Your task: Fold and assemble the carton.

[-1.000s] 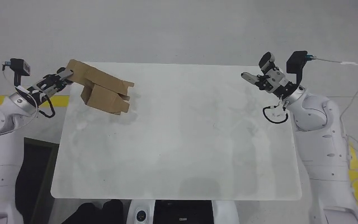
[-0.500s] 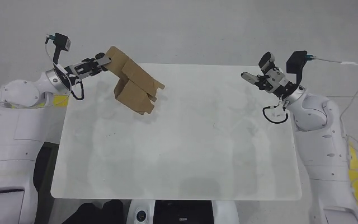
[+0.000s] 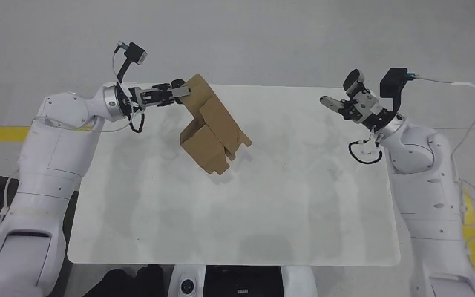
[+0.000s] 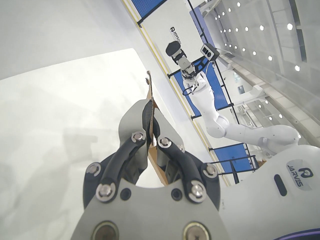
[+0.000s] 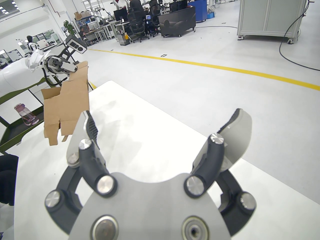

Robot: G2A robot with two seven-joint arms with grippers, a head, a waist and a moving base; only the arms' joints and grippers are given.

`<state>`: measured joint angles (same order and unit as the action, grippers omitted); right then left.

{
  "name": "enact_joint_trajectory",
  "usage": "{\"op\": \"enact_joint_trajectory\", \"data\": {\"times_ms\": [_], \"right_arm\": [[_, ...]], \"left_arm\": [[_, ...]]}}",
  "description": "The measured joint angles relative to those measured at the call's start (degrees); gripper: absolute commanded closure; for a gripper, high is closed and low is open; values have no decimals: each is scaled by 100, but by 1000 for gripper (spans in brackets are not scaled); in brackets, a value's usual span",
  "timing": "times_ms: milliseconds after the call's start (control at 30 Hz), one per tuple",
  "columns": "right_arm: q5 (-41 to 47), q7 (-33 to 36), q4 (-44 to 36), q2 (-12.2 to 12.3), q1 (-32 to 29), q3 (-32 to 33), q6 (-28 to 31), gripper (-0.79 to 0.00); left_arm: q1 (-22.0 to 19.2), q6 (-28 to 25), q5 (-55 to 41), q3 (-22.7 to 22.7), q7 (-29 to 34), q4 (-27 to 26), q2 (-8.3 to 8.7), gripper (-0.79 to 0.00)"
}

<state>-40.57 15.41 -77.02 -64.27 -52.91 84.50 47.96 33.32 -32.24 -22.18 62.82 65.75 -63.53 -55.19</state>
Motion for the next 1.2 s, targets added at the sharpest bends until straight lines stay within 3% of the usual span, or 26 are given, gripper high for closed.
{"op": "enact_joint_trajectory", "data": {"times_ms": [233, 567, 867, 1133, 1167, 1200], "right_arm": [[1160, 1081, 319, 9, 134, -476, 295, -785], [4293, 3355, 1191, -142, 974, -2255, 841, -785], [6280, 4011, 1011, -22, 1565, -3963, 84, -785], [6919, 4009, 856, 120, 2011, -4999, 86, -785], [6969, 3989, 846, 142, 2084, -5152, 106, -748], [7002, 3958, 845, 158, 2139, -5261, 137, -542]], "left_arm": [[-27, -162, -92, -176, 270, -10, -53, 0], [56, -156, -182, -419, 473, -461, -24, 0], [83, -192, -480, -674, 438, -769, 53, 0], [103, -194, -724, -877, 436, -974, 128, 0], [105, -202, -737, -906, 428, -965, 139, 0], [104, -202, -759, -929, 427, -953, 146, 0]]}}
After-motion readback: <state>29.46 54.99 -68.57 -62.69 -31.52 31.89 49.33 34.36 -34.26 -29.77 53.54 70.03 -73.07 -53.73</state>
